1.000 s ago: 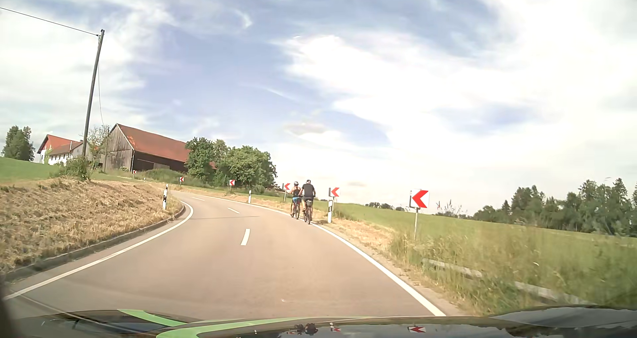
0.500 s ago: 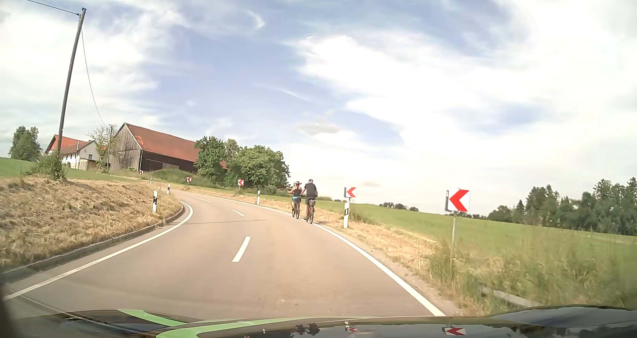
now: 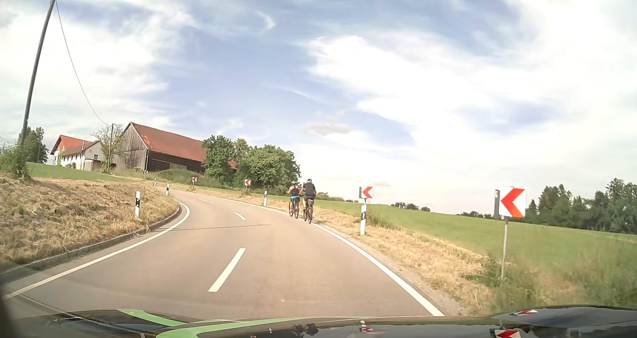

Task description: Follow the waypoints while adhering to traffic rules and regulations

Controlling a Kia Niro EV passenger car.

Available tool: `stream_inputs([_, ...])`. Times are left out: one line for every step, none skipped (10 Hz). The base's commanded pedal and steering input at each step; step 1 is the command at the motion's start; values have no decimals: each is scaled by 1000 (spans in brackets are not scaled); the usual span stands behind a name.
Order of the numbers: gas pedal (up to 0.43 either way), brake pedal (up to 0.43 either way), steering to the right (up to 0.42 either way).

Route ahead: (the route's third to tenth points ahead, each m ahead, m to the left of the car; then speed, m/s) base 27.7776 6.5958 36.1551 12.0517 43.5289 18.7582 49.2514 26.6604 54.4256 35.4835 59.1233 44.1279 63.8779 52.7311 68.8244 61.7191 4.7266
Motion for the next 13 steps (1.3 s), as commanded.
stream_inputs([177,0,-51])
stream_inputs([177,0,-51])
stream_inputs([177,0,-51])
stream_inputs([177,0,-51])
stream_inputs([177,0,-51])
stream_inputs([177,0,-51])
stream_inputs([177,0,-51])
stream_inputs([177,0,-51])
stream_inputs([177,0,-52])
stream_inputs([177,0,-54])
stream_inputs([177,0,-57])
stream_inputs([177,0,-59])
stream_inputs([177,0,-60])
